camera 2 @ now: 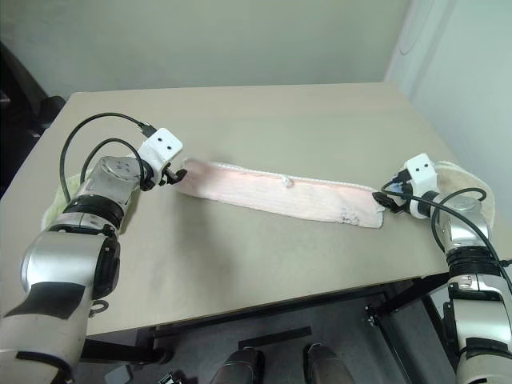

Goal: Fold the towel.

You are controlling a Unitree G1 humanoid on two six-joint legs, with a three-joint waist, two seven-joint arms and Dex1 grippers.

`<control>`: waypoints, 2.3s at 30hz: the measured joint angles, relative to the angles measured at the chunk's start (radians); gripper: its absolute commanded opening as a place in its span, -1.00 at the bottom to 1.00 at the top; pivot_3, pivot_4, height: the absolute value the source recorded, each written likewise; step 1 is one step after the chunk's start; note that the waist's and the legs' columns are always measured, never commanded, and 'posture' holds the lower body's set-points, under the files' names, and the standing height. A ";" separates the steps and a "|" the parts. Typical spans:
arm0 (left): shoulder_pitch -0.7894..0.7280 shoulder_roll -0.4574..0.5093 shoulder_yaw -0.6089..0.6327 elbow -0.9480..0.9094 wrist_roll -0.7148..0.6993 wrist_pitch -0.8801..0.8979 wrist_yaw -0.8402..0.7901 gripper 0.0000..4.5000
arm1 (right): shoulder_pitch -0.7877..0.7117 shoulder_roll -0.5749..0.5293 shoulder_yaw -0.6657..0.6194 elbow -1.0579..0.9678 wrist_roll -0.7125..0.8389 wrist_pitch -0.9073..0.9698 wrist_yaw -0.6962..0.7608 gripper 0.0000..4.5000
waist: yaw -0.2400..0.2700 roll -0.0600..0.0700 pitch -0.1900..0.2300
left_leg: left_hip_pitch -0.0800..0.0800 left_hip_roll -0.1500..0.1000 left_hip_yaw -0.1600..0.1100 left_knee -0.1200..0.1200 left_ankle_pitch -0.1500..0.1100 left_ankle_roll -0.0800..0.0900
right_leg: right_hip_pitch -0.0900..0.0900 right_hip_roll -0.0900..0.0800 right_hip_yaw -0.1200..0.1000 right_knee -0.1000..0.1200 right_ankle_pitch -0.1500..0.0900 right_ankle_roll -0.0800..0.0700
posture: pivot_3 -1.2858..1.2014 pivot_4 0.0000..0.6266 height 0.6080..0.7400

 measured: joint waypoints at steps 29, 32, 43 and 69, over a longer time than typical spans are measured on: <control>0.109 0.071 0.435 -0.117 -0.546 0.616 -0.204 0.58 | 0.081 0.405 -0.750 -0.722 0.571 1.204 -0.592 0.99 | -0.008 0.001 0.000 | 0.000 -0.010 -0.003 -0.001 0.008 0.000 | -0.005 -0.004 0.002 0.005 0.000 0.004 | 0.03 -0.52 1.00; 0.144 0.079 0.413 -0.138 -0.542 0.649 -0.228 0.58 | 0.057 0.463 -0.827 -0.725 0.563 1.242 -0.678 0.99 | -0.005 0.001 0.000 | 0.000 -0.011 -0.005 0.000 0.008 0.001 | -0.007 -0.005 0.001 0.005 0.001 0.004 | 0.03 -0.52 1.00; 0.193 0.045 0.405 -0.241 -0.551 0.725 -0.224 0.58 | 0.057 0.560 -0.933 -0.723 0.574 1.248 -0.892 0.99 | 0.009 0.001 0.000 | 0.000 -0.019 -0.008 0.000 0.009 0.003 | -0.005 -0.012 0.000 0.005 0.004 0.009 | 0.03 -0.52 1.00; 0.228 -0.087 0.408 -0.354 -0.604 0.756 -0.181 0.58 | 0.118 0.574 -1.000 -0.662 0.963 1.154 -1.239 0.99 | 0.047 0.007 -0.003 | 0.000 -0.030 -0.014 0.000 0.012 0.009 | 0.001 -0.019 0.000 0.000 0.004 0.019 | 0.03 -0.52 1.00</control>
